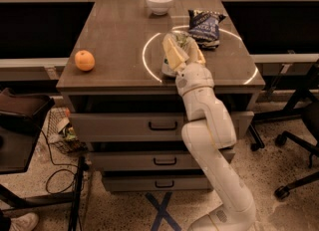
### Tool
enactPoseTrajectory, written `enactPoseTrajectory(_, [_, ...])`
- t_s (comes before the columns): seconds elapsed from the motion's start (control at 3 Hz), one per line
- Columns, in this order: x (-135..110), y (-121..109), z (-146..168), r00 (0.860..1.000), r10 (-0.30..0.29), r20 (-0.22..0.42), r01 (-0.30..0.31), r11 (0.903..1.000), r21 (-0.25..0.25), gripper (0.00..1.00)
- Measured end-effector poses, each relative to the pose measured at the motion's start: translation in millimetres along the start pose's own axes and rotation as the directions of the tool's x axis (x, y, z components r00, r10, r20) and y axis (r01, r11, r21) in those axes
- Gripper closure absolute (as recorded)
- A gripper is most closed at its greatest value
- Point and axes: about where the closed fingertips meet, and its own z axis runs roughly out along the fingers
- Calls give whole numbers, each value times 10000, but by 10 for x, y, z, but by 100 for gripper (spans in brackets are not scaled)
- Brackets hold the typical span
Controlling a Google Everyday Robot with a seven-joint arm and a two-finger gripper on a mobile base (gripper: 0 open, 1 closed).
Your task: Place 7up can upright
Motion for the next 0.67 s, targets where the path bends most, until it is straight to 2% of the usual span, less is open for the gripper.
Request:
enactPoseTrajectory(0.33, [95, 37, -25, 9927, 1117, 454, -1081, 9913, -754, 100])
enactPoseTrajectory(0.67, [177, 37, 21, 9920, 1188, 431, -1147, 9895, -883, 100])
